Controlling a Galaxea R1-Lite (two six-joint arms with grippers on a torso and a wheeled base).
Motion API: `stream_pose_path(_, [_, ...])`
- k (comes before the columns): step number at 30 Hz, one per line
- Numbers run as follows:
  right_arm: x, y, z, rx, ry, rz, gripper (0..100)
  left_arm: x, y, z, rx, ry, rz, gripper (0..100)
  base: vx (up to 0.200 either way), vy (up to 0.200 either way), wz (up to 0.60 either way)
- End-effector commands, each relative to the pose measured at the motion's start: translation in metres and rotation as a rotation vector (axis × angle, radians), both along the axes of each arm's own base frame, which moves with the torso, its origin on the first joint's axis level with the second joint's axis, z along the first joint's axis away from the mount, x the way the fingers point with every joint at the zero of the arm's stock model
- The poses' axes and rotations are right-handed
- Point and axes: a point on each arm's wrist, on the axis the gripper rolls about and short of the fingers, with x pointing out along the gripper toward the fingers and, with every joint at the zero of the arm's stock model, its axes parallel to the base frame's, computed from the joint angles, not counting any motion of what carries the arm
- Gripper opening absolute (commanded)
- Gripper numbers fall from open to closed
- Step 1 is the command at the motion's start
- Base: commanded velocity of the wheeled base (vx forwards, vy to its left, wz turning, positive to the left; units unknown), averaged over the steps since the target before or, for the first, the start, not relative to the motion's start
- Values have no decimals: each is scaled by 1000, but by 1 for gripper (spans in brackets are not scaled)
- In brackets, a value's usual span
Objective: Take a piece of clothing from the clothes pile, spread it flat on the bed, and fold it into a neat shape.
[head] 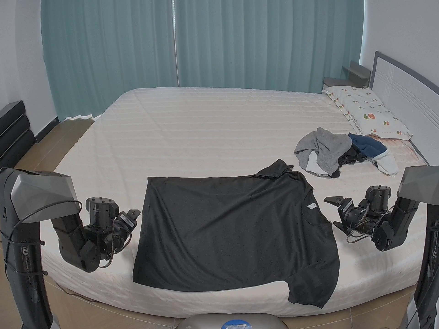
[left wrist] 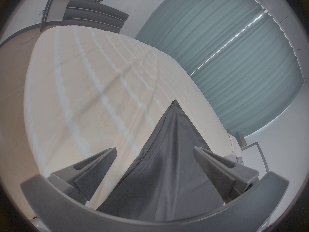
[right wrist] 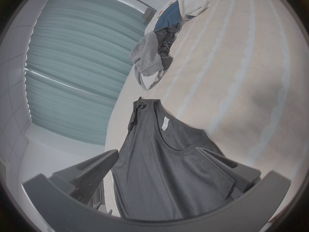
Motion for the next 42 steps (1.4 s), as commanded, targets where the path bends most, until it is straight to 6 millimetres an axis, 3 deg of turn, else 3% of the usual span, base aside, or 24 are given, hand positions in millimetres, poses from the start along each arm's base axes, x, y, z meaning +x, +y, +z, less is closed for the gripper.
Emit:
stream_pose_path(1, [-12,3,13,-11,-5,12,100,-34,-2,-3,-6,24,-32,100,-200,0,0])
stream_pose_path(5, [-32,8,8,-34,44,37,100,-59,-9,-8,-5,52,-78,100,-200,0,0])
stream_pose_path(12, [-53,9,2,-35,53,45,100,-68,-19,-17,8,91,-122,100,-200,0,0])
stream_pose_path(16, [-63,10,-9,-40,29,52,100,-73,-30,-32,45,129,-157,100,-100,0,0])
stream_pose_path(22, [-63,10,-20,-49,53,61,100,-71,-32,-40,110,113,-181,100,0,0,0])
stream_pose_path(32, [-64,11,-22,-52,42,64,100,-48,-42,-52,182,57,-175,100,0,0,0])
stream_pose_path(42, [-63,11,-22,-52,40,64,100,-41,-44,-58,220,46,-189,100,0,0,0])
